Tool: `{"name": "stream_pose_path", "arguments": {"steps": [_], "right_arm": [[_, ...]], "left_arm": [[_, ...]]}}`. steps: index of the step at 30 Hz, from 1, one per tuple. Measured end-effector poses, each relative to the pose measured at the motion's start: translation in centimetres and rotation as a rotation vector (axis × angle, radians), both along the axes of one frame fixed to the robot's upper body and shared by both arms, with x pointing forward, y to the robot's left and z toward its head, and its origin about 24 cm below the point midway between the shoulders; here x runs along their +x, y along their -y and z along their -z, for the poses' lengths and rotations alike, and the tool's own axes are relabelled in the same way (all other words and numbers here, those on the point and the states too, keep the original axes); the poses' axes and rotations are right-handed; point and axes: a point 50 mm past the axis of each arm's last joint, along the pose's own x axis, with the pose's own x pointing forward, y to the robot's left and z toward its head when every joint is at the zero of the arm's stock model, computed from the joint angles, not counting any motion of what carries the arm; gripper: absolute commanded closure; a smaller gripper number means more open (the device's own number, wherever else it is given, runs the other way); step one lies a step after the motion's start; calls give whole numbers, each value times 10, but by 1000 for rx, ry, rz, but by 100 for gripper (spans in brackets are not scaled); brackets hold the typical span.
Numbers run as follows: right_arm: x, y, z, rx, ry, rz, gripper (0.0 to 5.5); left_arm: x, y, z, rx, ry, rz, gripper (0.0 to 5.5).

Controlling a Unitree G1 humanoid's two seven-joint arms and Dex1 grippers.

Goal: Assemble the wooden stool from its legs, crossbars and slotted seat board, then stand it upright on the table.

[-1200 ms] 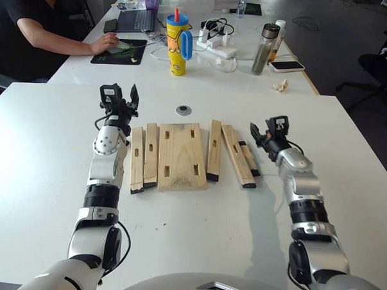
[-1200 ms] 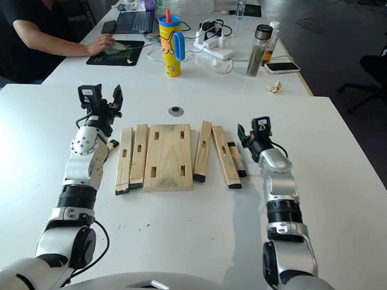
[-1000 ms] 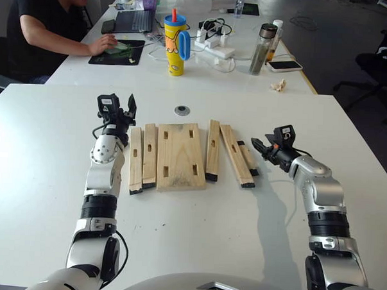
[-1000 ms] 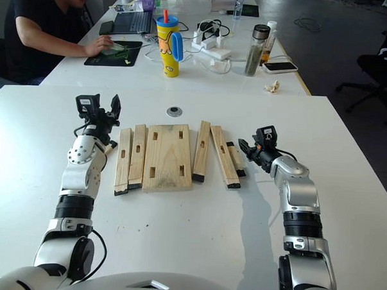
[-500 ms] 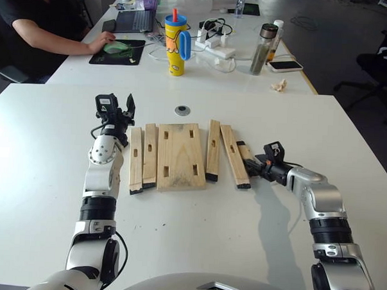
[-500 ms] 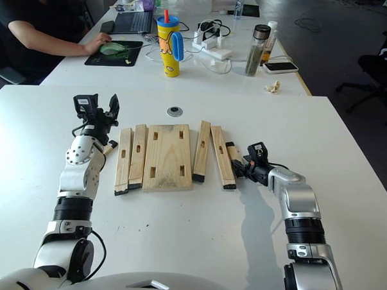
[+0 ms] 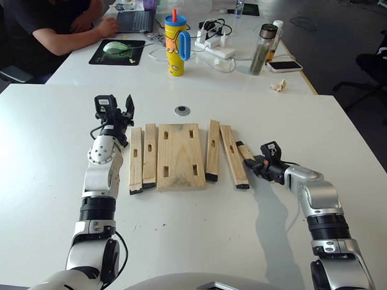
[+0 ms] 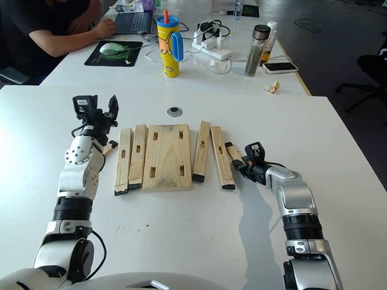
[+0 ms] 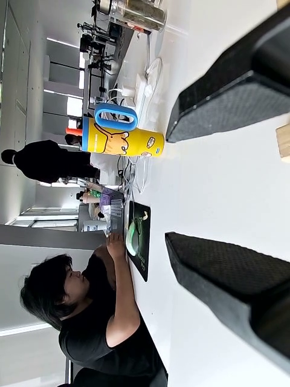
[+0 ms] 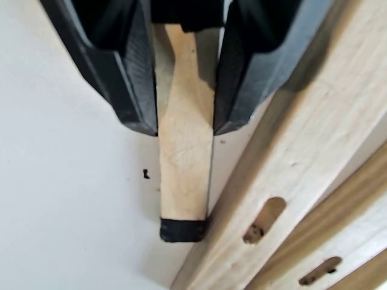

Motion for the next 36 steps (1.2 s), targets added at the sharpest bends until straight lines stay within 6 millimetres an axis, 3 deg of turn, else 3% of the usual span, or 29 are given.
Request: {"name": "stream_pose_path", "arguments": {"steps": [5,7,9,12,15,17,21,24,33,36], "right_arm": [[10,17,0,37,85,215,419],[18,16,-14,80,221,237,419],[28,3,-38,109,378,182,419],[31,-32,-71,151,579,-2,419],[23,-65,-75,193,628,-189,419],[17,-76,-71,209,626,-257,419],[11,-80,-66,227,630,-307,419],[7,-85,-75,246,688,-354,419],[-2,-92,-73,331,653,-449,419],[-4,-94,-72,339,642,-466,419]], "left_arm": [[-1,7,4,-235,-29,121,272],[-2,17,4,-355,-54,223,272],[-3,32,1,-456,-76,331,272],[-8,58,-8,-618,-116,513,272],[-12,81,-19,-779,-159,663,272],[-15,88,-23,-852,-172,716,272],[-17,91,-34,-912,-172,776,272],[-18,92,-35,-936,-191,795,272],[-20,100,-33,-913,-239,851,272],[-20,99,-33,-900,-237,855,311]]}}
